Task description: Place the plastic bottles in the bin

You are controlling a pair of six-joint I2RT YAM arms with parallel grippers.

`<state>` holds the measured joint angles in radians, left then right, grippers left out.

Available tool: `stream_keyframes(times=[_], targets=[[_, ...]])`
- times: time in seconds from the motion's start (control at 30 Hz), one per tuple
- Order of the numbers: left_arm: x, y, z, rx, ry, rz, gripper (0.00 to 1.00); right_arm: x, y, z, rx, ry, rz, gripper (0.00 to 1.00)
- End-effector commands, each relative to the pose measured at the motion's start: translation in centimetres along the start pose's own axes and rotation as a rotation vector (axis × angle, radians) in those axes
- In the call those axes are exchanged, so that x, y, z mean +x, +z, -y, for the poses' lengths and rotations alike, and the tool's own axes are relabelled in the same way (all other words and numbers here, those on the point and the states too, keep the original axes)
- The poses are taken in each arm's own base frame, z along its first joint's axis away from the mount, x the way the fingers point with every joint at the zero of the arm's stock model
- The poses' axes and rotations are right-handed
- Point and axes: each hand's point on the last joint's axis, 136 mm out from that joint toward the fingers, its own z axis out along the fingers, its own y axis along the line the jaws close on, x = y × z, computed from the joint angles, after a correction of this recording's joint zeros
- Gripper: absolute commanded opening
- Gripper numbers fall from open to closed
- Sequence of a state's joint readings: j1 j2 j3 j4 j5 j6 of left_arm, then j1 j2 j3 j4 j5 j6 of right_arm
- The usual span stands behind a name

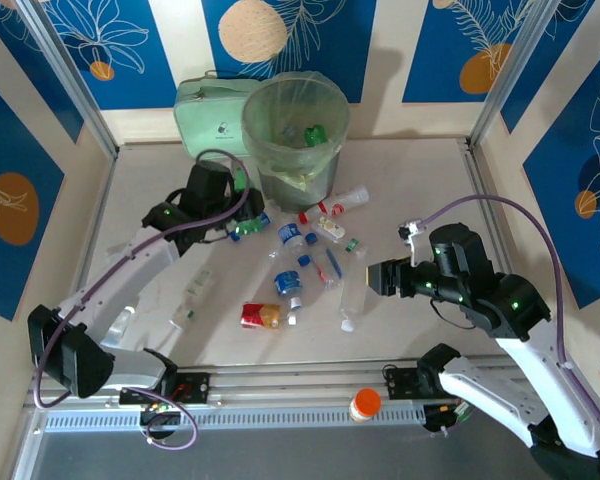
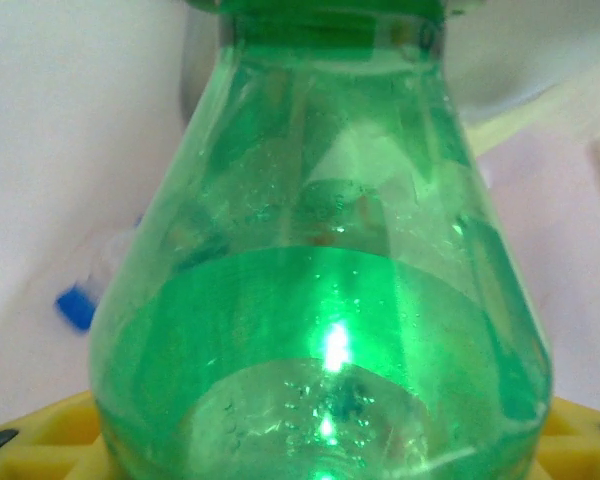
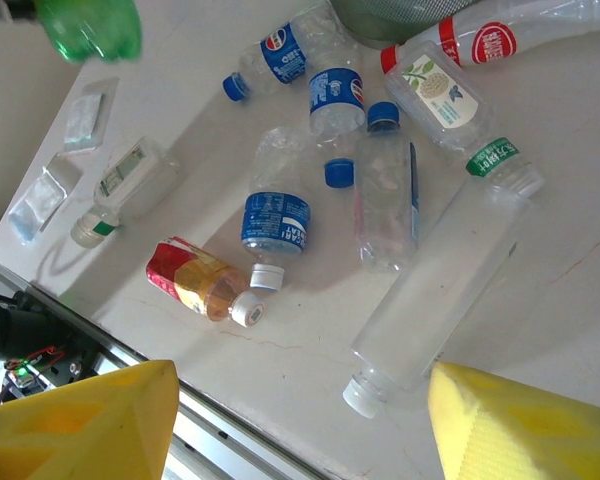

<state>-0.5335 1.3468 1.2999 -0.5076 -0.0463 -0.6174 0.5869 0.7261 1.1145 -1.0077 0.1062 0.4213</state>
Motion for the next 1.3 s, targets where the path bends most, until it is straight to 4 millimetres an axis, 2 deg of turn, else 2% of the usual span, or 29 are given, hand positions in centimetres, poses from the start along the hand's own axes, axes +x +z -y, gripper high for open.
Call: stream_keyframes(times=[0.0,0.13,0.23,0.5,0.6,0.9,1.27], targets=[[-4.3,-1.2,3.4,0.082,0.063,0.094,0.45,-1.4,-0.7,-0.2,0.005,0.024,0.046,0.67],[-8.1,-1.1,6.7,0.136,0.097,0.114,0.45,-2.2,-0.9,-0.2,0.018,0.034,0.052,0.67],[-10.5,0.1,9.0,0.178,0.092,0.102,0.45,-2.8,-1.0,-0.3,0.025,0.041,0.049,0.67],[-17.0,5.0,12.3,0.290,-0.038,0.130,0.43,-3.6,-1.3,-0.6,0.027,0.091,0.024,0.67],[-18.5,7.0,13.3,0.330,-0.078,0.149,0.42,-3.7,-1.3,-0.6,0.027,0.105,0.014,0.67],[-19.8,12.8,11.7,0.340,-0.191,0.203,0.42,-3.3,-0.8,-0.4,0.036,0.143,-0.030,0.67],[-17.8,18.8,11.5,0.379,-0.281,0.161,0.43,-2.5,-0.1,0.1,0.047,0.152,-0.077,0.67]])
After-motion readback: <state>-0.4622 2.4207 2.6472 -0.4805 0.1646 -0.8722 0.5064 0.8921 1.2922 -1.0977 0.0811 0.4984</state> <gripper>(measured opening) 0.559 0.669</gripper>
